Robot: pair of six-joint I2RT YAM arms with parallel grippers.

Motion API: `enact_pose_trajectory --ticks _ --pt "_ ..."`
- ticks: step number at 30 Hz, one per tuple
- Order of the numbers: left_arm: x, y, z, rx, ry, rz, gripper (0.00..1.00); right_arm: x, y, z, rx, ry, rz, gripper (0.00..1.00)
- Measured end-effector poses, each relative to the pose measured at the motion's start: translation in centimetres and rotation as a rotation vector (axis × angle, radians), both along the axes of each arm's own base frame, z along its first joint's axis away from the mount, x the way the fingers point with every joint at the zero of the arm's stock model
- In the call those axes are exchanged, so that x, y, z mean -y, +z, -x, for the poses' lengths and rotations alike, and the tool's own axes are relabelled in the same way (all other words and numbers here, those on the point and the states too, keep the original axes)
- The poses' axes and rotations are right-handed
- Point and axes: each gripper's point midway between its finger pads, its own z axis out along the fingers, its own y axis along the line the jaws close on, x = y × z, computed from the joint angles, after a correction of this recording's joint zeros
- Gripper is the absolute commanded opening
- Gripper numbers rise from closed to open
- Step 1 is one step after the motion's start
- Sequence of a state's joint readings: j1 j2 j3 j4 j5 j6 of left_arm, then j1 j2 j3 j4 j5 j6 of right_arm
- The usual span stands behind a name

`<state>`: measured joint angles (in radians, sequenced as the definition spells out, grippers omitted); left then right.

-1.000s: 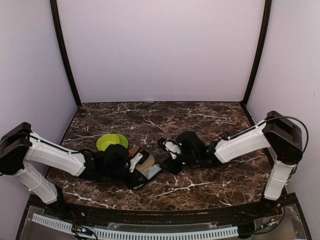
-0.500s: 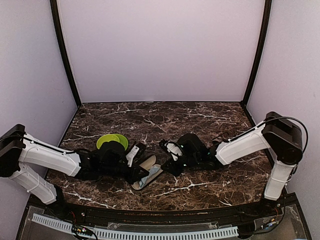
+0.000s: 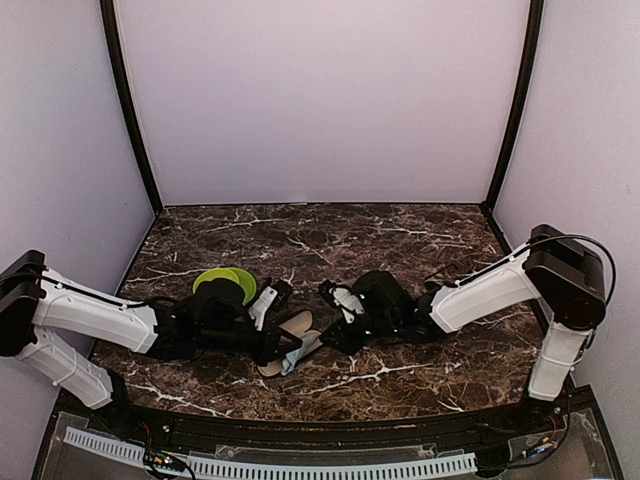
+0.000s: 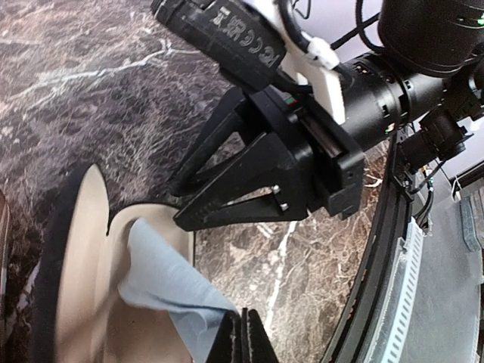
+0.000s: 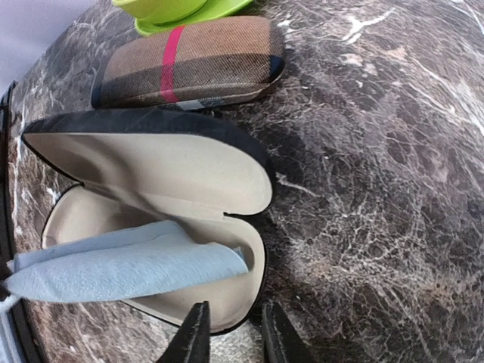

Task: Organize the sunglasses
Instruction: Pick up the folded cleaning cloth from the sunglasses case, then place the glasses cleaning cloth at the corner of the board.

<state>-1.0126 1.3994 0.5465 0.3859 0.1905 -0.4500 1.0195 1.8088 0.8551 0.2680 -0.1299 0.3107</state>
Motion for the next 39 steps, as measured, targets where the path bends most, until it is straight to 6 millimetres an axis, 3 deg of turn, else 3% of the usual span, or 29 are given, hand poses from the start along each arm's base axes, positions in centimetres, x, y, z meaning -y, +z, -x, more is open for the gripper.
enact_pose_trajectory --ticks 4,9,12,16,18,21,24,27,30,33,39 --pt "0.7 2.3 -0.2 0.042 -0.027 0.029 0.0 0.6 1.9 -0.6 -0.003 -0.04 -0.038 0.38" --pt "2.2 6.5 -0.7 0.113 -0.066 0.09 0.0 2.1 6.4 -2.3 0.03 -0.119 -0.116 0.41" --pt "3.0 8.0 -0.9 0.138 -0.087 0.108 0.0 3.7 9.2 -3.4 0.07 -0.187 -0.142 0.41" --pt "6.5 8.5 -2.0 0.155 -0.148 0.065 0.0 6.9 10.6 -4.7 0.095 -0.298 -0.12 0.41" --pt "9.3 7.8 -2.6 0.166 -0.195 0.015 0.0 9.1 10.2 -5.4 0.09 -0.371 -0.084 0.41" --pt "13.4 5.3 -2.3 0.185 -0.277 -0.097 0.0 12.7 9.0 -6.0 0.073 -0.471 -0.026 0.41" --pt "16.6 1.3 0.0 0.2 -0.386 -0.231 0.0 16.4 7.7 -6.2 0.046 -0.565 0.027 0.41" --pt "17.1 -2.0 2.7 0.198 -0.476 -0.341 0.0 19.3 6.9 -6.1 0.029 -0.64 0.058 0.42" --pt "16.5 -2.8 5.5 0.195 -0.557 -0.395 0.0 20.9 6.7 -6.0 0.02 -0.679 0.068 0.42" --pt "16.6 -0.7 6.9 0.205 -0.597 -0.356 0.0 21.5 6.7 -6.1 0.016 -0.694 0.071 0.43" --pt "17.0 7.8 8.5 0.25 -0.64 -0.152 0.0 21.4 5.5 -6.0 -0.015 -0.678 0.098 0.43"
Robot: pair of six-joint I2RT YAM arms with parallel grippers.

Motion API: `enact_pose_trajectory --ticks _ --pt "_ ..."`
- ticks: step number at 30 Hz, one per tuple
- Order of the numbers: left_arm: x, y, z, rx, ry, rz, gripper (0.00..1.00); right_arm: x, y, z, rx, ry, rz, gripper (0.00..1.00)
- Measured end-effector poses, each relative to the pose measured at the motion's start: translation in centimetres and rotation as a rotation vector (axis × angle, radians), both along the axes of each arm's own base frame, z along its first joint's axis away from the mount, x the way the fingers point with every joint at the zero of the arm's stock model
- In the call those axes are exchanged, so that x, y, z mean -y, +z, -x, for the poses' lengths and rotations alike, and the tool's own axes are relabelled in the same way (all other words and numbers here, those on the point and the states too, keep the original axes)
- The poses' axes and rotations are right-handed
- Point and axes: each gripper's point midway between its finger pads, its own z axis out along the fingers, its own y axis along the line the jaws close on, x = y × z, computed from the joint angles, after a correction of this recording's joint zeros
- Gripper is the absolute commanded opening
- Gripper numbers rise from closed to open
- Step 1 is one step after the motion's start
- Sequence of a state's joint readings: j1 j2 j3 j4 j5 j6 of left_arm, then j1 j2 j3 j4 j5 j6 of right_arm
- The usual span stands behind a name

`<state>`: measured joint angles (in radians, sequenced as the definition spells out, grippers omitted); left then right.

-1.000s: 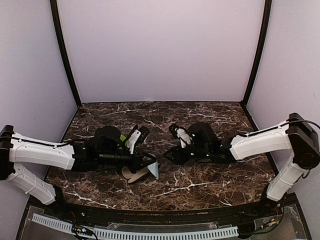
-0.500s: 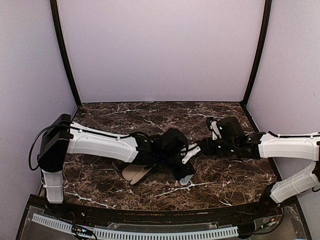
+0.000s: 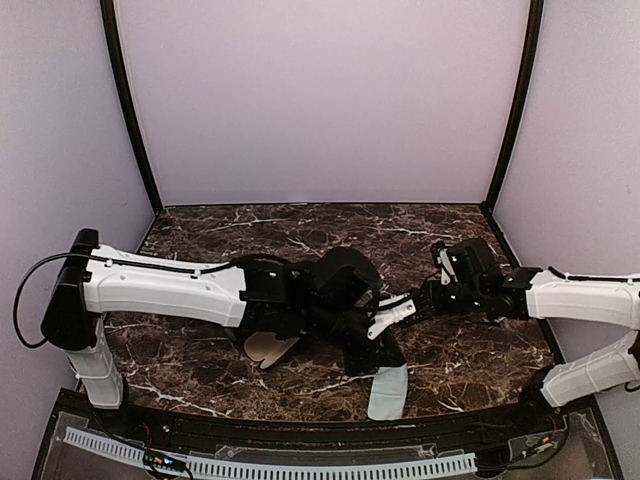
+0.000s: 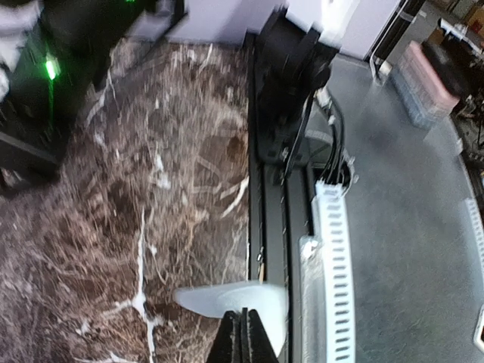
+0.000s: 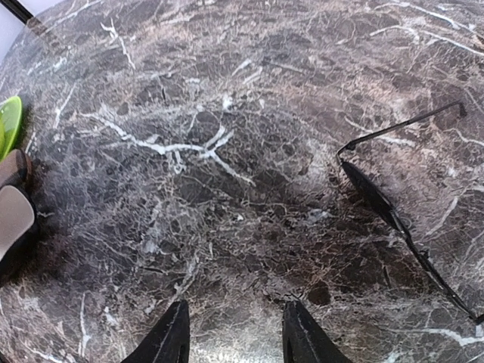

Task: Organize the sunglasses
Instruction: Place the glasses cleaning cloth at the corner of the board.

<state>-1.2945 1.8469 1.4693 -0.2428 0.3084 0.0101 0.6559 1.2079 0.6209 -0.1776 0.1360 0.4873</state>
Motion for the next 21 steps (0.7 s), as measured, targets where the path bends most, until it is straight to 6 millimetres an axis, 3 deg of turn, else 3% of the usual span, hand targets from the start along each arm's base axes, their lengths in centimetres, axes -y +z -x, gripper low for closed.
enact_pose_trajectory --ticks 3,5,9,14,17,21 --pt "0.1 2.4 -0.2 0.004 0.005 0.068 0.0 -0.2 -0.9 0.1 -0.026 0.015 0.012 0.43" --pt "-0.1 2.0 -0.6 -0.008 0.017 0.076 0.0 -0.4 -1.4 0.3 -0.043 0.028 0.015 0.43" --pt "-2.1 -2.7 -3.6 -0.078 0.088 -0.015 0.0 -0.8 -1.9 0.4 -0.06 0.046 0.012 0.44" --pt "-5.5 -10.4 -7.8 -0.174 0.218 -0.197 0.0 -1.4 -2.6 0.6 -0.085 0.074 0.002 0.46" --pt "-7.8 -13.4 -7.6 -0.217 0.25 -0.291 0.0 -2.2 -2.9 0.7 -0.097 0.107 -0.023 0.49" --pt "-8.8 -14.5 -6.9 -0.241 0.259 -0.34 0.0 -3.6 -3.4 1.5 -0.116 0.181 -0.077 0.51"
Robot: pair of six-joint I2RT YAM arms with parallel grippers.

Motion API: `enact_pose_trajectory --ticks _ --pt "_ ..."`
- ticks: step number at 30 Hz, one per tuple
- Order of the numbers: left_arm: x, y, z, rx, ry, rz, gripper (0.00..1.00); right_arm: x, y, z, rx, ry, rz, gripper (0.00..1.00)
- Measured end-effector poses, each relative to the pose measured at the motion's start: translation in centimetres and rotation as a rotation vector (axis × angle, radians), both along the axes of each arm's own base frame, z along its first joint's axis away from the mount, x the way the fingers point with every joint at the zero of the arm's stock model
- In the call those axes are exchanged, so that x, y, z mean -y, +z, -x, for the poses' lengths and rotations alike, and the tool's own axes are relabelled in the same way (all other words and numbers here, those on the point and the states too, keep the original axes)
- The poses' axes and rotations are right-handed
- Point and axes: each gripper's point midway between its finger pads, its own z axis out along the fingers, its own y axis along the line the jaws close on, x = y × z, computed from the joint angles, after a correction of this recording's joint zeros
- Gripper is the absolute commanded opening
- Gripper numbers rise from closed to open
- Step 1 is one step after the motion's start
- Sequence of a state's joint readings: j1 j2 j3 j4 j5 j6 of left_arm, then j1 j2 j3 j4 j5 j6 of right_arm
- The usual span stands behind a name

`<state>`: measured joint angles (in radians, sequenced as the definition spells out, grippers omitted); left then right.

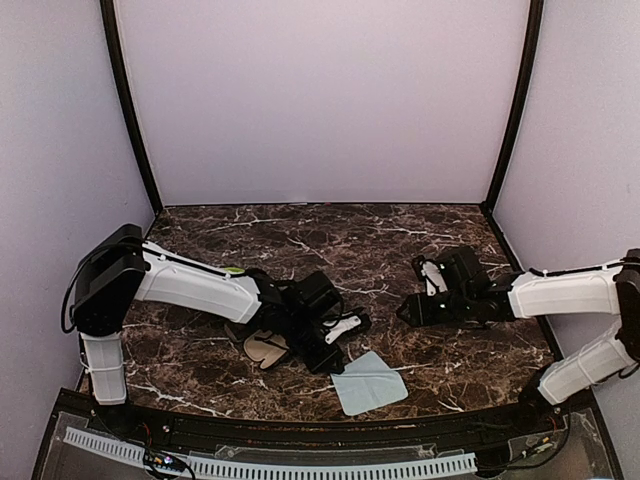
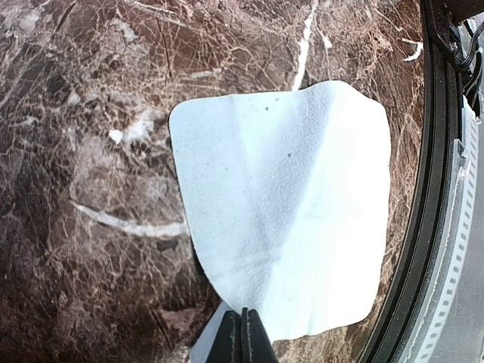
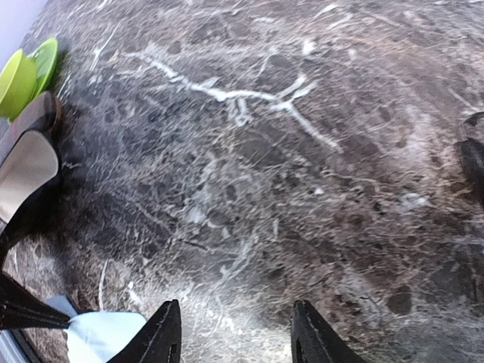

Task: Organize the sunglasses
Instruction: Place the glasses cleaning cloth at the corner of the board, then smooth out the glasses cleaning cloth at the corner of the board.

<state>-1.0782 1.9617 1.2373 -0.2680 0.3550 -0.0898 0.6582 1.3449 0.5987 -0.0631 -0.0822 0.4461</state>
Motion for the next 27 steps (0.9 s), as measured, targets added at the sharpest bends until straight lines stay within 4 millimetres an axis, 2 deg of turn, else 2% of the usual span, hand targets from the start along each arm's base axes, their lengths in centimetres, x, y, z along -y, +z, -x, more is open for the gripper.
enact_pose_trajectory --ticks 5,10,17,23,27 --pt "-0.4 -0.6 0.1 0.003 0.009 -0.015 0.01 -1.8 -0.6 1.5 -0.029 0.09 -0.029 0.52" --pt "-0.5 -0.9 0.0 0.009 0.03 -0.003 0.07 -3.8 -1.3 3.0 -0.059 0.179 -0.061 0.52" --pt "-0.4 -0.8 -0.4 0.027 0.068 0.028 0.25 -5.7 -3.2 5.2 -0.113 0.265 -0.049 0.5" --pt "-1.0 -0.2 -0.8 0.055 0.112 0.039 0.37 -6.6 -3.9 6.6 -0.111 0.307 -0.011 0.47" --pt "-1.0 0.5 -1.2 0.067 0.133 0.059 0.42 -7.3 -4.0 7.0 -0.093 0.328 0.027 0.42"
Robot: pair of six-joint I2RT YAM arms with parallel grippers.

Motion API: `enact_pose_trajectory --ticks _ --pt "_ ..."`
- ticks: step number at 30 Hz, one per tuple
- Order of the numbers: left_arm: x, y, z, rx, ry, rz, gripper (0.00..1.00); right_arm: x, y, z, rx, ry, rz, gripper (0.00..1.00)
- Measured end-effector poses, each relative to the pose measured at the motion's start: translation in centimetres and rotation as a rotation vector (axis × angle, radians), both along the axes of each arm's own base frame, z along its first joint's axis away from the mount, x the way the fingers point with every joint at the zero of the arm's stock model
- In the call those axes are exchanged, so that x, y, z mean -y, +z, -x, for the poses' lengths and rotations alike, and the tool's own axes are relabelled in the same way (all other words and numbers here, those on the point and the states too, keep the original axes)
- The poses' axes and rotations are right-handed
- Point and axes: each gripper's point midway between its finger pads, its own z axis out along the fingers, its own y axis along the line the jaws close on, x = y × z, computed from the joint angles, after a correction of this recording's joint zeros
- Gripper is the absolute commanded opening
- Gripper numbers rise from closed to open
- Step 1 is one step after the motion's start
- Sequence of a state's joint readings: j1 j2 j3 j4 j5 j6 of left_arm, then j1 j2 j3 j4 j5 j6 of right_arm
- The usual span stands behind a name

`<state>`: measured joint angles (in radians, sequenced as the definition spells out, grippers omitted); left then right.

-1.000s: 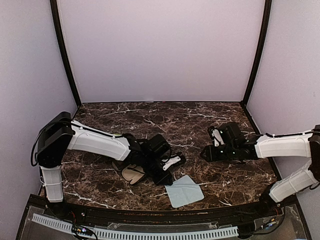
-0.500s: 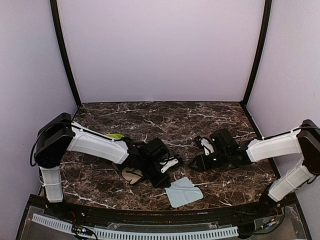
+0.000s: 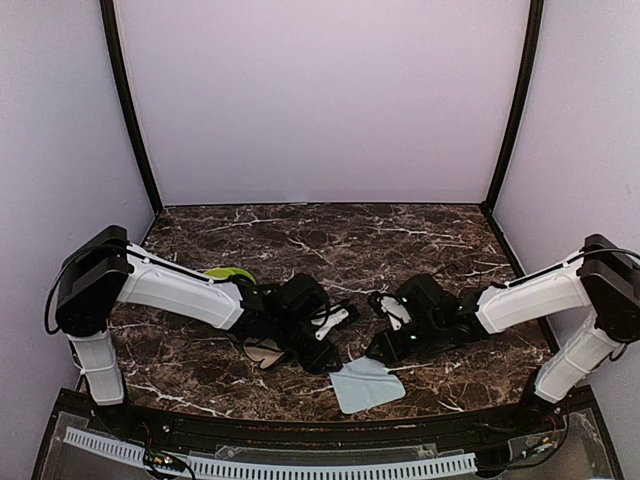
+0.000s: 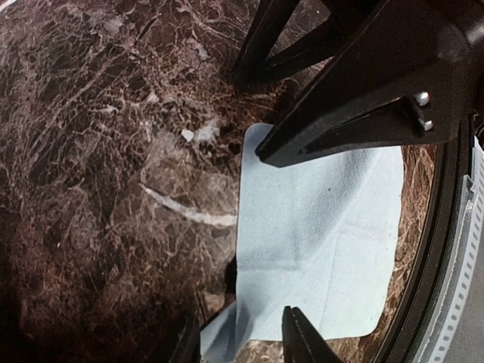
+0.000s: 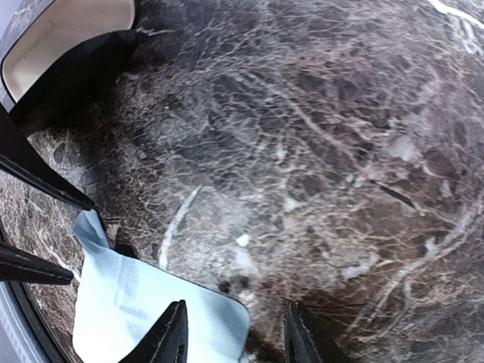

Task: Organize the sunglasses
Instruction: Smooth out the glasses cleaning cloth at the corner of the board.

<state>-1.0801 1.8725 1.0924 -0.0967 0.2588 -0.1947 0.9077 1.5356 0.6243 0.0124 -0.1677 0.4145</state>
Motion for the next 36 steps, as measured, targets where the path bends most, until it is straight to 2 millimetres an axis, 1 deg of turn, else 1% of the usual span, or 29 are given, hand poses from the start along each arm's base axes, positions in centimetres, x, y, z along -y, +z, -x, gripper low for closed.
enact_pose_trajectory --ticks 5,12,15,18,23,29,32,36 --pt "-0.1 1.4 -0.2 0.019 0.015 0.025 0.43 -0.8 -0.3 0.6 0.049 0.028 0.057 0.33" --pt "-0.2 3.7 -0.6 0.057 0.037 0.066 0.43 -0.8 -0.6 1.0 0.125 0.039 0.152 0.24" --pt "-0.2 4.3 -0.7 0.068 0.041 0.077 0.43 -1.1 -0.7 0.9 0.162 0.044 0.185 0.19" --pt "-0.3 4.3 -0.8 0.073 0.047 0.073 0.43 -1.5 -0.8 0.8 0.195 0.044 0.209 0.12" --pt "-1.2 3.1 -0.5 0.057 0.057 0.037 0.43 -1.8 -0.9 0.5 0.235 0.035 0.235 0.0" --pt "-1.6 2.6 -0.3 0.051 0.057 0.021 0.43 -1.3 -0.7 0.1 0.252 0.013 0.254 0.0" --pt "-1.7 2.6 -0.4 0.054 0.053 0.021 0.45 -0.4 -0.7 0.0 0.247 -0.005 0.268 0.0" --pt "-1.4 2.3 -0.6 0.059 0.023 0.017 0.47 1.3 -0.6 -0.6 0.233 -0.05 0.283 0.0"
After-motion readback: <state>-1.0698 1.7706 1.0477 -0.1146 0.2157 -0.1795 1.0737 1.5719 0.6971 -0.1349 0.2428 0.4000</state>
